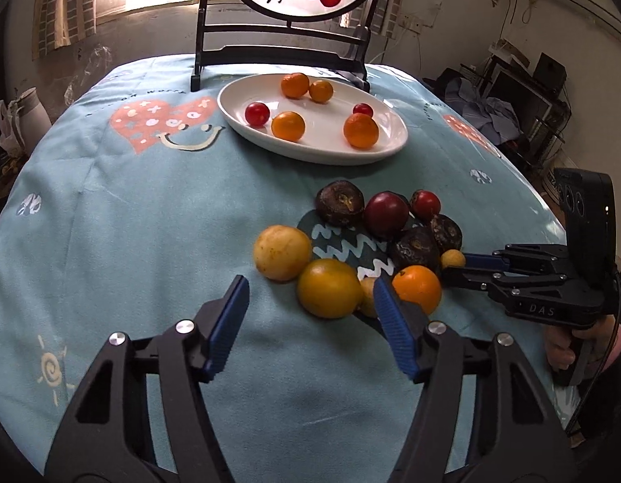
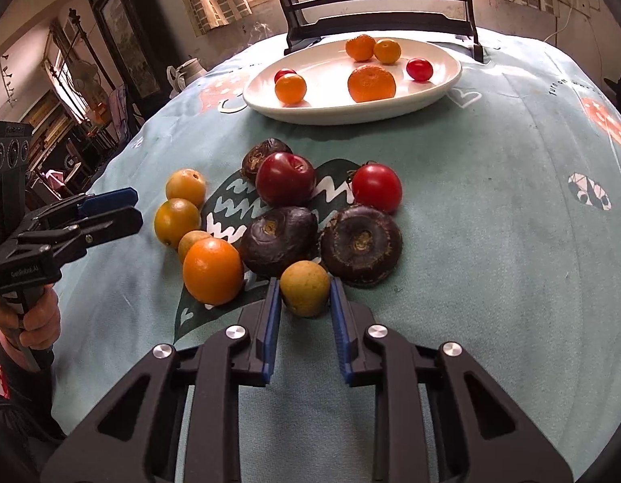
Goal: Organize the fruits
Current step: 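Grasp a small yellow fruit with the right tool while the left grasps a yellow fruit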
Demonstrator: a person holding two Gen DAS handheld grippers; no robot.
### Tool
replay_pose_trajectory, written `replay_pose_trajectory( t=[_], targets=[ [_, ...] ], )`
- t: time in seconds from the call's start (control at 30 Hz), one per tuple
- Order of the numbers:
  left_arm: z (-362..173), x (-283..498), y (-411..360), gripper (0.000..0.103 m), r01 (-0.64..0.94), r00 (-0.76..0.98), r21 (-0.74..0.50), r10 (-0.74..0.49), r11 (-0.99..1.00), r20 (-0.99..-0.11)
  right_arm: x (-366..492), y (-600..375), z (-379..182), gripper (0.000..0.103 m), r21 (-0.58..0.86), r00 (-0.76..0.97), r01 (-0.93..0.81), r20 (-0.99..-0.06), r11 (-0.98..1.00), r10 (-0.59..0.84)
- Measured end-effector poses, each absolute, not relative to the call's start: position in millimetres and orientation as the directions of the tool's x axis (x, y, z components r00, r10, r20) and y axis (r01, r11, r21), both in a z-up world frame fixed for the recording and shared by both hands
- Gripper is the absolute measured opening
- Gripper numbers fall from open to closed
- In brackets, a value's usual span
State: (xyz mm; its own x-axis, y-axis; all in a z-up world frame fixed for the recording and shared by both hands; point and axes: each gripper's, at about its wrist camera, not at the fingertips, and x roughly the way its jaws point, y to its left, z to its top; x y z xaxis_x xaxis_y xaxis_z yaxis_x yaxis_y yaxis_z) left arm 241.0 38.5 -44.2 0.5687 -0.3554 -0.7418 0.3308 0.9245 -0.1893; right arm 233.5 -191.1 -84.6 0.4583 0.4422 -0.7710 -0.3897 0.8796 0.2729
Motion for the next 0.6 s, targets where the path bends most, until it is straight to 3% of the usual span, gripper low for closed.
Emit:
replay_pose_trajectory(
  t=[0.23, 0.33, 0.4, 0.6],
  targets=[
    [-58, 249, 27, 0.062, 0.323, 0.538, -0.167, -0.326, 0.932, -0.777, 233, -191, -85, 0.025, 0.263, 0.463, -0.384, -0.774, 0.885, 0.432],
    [-64, 257, 26, 0.055, 0.315, 0.505, -0.206, -0.348, 0.926, -0.790, 232, -192, -85, 0.025, 0.259, 0.466, -0.382, -0.775, 0.887, 0.427],
    [-63, 260, 26, 0.043, 0.320, 0.488, -0.254, -0.389, 0.913, -0.782, 232, -192, -85, 0.025, 0.260, 0.466, -0.380, -0.775, 0.888, 0.427],
    [-66, 269, 27, 0.043, 0.298, 0.480, -0.300, -0.414, 0.906, -0.774, 232, -192, -85, 0.025, 0.260, 0.467, -0.379, -0.775, 0.888, 0.426]
  ],
)
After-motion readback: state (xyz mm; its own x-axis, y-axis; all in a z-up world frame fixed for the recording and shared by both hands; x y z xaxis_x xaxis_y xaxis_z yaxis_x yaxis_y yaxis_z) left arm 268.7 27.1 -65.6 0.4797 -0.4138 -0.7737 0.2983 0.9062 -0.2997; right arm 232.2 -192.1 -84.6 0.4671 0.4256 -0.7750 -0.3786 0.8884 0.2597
